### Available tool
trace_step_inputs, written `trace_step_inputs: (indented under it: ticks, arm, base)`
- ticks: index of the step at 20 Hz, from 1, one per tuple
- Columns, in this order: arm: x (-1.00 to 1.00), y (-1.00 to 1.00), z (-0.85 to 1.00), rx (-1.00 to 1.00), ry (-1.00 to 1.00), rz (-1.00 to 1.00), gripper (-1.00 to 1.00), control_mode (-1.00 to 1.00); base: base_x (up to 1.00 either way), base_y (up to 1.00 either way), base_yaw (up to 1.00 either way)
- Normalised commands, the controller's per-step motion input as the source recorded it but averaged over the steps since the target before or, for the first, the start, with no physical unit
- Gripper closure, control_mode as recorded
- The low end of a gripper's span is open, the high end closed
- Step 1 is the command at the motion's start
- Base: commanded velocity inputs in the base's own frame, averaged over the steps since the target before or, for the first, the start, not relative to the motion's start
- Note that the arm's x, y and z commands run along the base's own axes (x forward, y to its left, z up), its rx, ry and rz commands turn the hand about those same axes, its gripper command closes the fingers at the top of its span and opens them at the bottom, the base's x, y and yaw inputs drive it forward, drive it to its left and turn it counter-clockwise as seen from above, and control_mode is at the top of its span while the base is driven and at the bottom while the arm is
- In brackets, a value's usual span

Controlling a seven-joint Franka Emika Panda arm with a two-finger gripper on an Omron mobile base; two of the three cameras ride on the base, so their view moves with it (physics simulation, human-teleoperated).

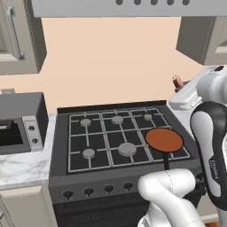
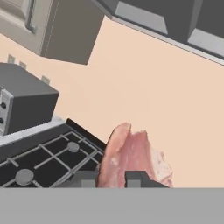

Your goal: Retrieve the steak from the fridge and place it on the saucepan with marinade on the stove.

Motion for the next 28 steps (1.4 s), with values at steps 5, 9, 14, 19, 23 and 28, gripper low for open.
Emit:
trace_step_inputs:
  ticks: [5,9,14,19,23,28]
  arm:
    - [0.27,0.0,-0.5,-0.02,0.13,0.0,1.0,-1.0]
    - [0.29,0.0,-0.47,-0.02,0.02,0.0,1.0,-1.0]
    - [0.34,-0.01,-0.59,-0.1,0.0,-0.07,1.0,-1.0]
    - [0.33,-0.25,-0.38,-0.14,0.1,-0.18,1.0,-1.0]
    - [0.24,-0.36,-0.21,-0.1,0.19,-0.17,1.0,-1.0]
    - [0.04,-0.31,-0.23,-0.01,0.27,-0.12,1.0,-1.0]
  base:
    - [0.0,0.0,0.0]
    - [0.0,0.0,0.0]
    - [0.0,0.0,0.0]
    - [0.0,0.0,0.0]
    - [0.0,0.0,0.0]
    - [0.0,0.0,0.0]
